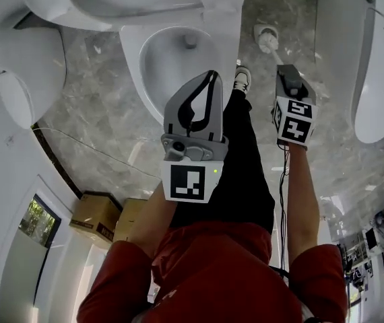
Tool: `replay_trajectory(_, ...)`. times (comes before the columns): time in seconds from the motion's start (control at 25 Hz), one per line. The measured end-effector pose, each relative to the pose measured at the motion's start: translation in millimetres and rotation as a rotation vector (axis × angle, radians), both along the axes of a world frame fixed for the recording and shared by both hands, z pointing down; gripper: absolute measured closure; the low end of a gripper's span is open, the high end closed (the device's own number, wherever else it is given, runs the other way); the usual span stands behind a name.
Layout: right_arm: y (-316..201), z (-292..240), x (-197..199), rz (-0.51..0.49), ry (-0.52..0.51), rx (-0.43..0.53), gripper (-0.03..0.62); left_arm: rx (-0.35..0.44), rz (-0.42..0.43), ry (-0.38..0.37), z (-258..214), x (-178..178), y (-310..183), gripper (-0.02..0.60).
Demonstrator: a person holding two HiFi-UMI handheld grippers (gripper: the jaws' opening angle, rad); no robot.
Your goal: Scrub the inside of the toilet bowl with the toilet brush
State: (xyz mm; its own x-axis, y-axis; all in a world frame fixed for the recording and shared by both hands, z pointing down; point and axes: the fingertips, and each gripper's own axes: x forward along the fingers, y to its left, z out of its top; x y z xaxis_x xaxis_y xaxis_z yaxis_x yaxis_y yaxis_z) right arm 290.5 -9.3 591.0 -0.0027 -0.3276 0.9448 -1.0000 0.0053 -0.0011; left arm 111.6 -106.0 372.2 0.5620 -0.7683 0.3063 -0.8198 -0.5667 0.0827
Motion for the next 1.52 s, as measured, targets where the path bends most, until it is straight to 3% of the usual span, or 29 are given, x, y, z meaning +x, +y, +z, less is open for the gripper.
replay_trajectory(0.24, 25, -143, -63, 0.022, 0.064, 0.171, 0.427, 0.101, 0.005, 0.022, -84, -91, 26, 0.583)
replay_trajectory(0.44, 51, -237, -143, -0.02, 0.032, 0.267, 0.425, 0.075, -0.028, 0.005, -127, -172, 51, 0.583)
replay_trajectory(0.56, 54, -252, -198, -0.108, -0.026, 0.289, 0.425, 0.048, -0.071, 0.0, -134, -209, 56, 0.583)
replay_trajectory(0.68, 52, -225, -239, -0.227, -0.055, 0.244, 0.425, 0.034, -0.102, -0.026, -124, -228, 60, 0.583)
replay_trajectory(0.8, 36, -159, -256, -0.295, -0.058, 0.202, 0.426, 0.043, -0.134, -0.039, -94, -236, 60, 0.583)
replay_trajectory(1.04, 19, -12, -271, -0.446, -0.054, 0.125, 0.426, -0.031, -0.191, -0.079, 20, -238, 72, 0.582)
replay_trajectory(1.2, 16, 52, -272, -0.477, -0.079, 0.103, 0.425, -0.061, -0.203, -0.079, 69, -227, 77, 0.583)
replay_trajectory(1.4, -9, 87, -278, -0.53, -0.036, 0.105, 0.425, -0.103, -0.218, -0.1, 96, -229, 87, 0.583)
replay_trajectory(1.52, -18, 110, -294, -0.771, 0.065, 0.097, 0.427, -0.111, -0.23, -0.107, 103, -231, 90, 0.583)
